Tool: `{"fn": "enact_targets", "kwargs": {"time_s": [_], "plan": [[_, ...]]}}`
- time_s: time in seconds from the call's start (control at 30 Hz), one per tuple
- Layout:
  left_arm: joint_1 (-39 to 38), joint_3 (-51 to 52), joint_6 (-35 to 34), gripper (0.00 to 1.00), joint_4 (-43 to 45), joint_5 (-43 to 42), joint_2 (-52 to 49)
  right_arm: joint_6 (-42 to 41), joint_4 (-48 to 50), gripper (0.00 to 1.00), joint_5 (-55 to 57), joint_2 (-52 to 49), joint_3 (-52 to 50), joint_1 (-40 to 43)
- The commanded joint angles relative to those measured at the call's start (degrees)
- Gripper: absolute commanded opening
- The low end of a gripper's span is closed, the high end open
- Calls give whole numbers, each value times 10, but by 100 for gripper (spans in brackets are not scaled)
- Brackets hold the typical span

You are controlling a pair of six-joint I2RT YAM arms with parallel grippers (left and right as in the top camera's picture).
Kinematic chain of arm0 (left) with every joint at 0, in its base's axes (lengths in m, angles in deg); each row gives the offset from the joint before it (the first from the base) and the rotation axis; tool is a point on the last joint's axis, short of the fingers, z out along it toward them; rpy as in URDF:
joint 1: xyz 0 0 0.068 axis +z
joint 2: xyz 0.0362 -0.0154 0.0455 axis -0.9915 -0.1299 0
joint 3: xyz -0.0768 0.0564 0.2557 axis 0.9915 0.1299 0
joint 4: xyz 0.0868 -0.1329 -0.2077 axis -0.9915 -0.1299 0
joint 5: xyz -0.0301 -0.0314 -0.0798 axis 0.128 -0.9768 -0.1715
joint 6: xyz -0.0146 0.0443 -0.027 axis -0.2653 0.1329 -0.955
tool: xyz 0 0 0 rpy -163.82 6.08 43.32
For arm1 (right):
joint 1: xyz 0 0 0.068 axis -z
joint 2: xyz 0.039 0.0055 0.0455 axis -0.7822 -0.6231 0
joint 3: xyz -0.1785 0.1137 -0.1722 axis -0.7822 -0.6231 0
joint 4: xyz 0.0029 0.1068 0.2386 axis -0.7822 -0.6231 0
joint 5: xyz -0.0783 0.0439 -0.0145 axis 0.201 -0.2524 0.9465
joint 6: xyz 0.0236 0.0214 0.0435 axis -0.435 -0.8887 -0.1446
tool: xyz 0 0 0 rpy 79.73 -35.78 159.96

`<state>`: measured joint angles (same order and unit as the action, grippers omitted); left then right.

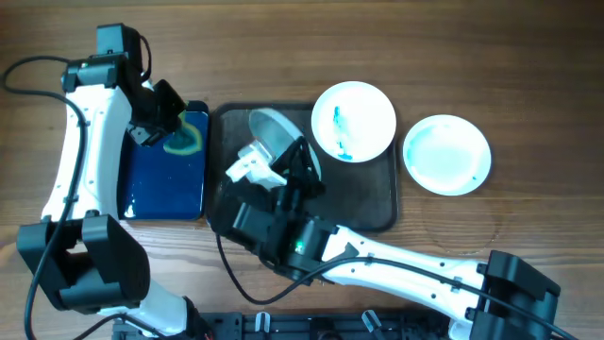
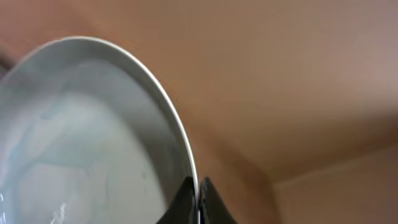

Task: Clean dirty plates on tray and stack at the side
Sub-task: 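Lift the front plate with the right gripper and stack it on the cleaned plate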

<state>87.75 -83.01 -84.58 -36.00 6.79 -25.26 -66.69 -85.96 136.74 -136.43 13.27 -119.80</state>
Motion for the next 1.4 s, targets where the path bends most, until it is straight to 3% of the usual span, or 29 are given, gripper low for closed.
{"fn": "enact_targets", "kwargs": {"time_s": [0.0, 0.17, 0.3, 0.47, 0.6, 0.77, 1.1, 1.2, 1.37], "plan": [[-16, -7, 9, 4, 0, -10, 5, -165, -55, 4, -172, 30, 17, 32], [-19, -7, 9, 4, 0, -10, 5, -276, -139, 4, -478, 99, 45, 178], [-19, -7, 11, 4, 0, -11, 5, -330, -199, 4, -704, 152, 46, 379], [-19, -7, 14, 4, 0, -10, 5, -339, -288, 4, -730, 178, 46, 600], [-19, -7, 25, 4, 0, -10, 5, -326, -335, 4, -666, 161, 41, 715], [-20, -7, 24, 4, 9, -11, 5, -327, -346, 4, -591, 97, 30, 770], [-20, -7, 25, 4, 9, -10, 5, -337, -367, 5, -541, -42, 30, 776], [-20, -7, 24, 4, 9, -10, 5, -304, -395, 38, -559, -39, 43, 776], [-20, -7, 25, 4, 17, -10, 5, -219, -489, 50, -670, -39, 161, 770]]}}
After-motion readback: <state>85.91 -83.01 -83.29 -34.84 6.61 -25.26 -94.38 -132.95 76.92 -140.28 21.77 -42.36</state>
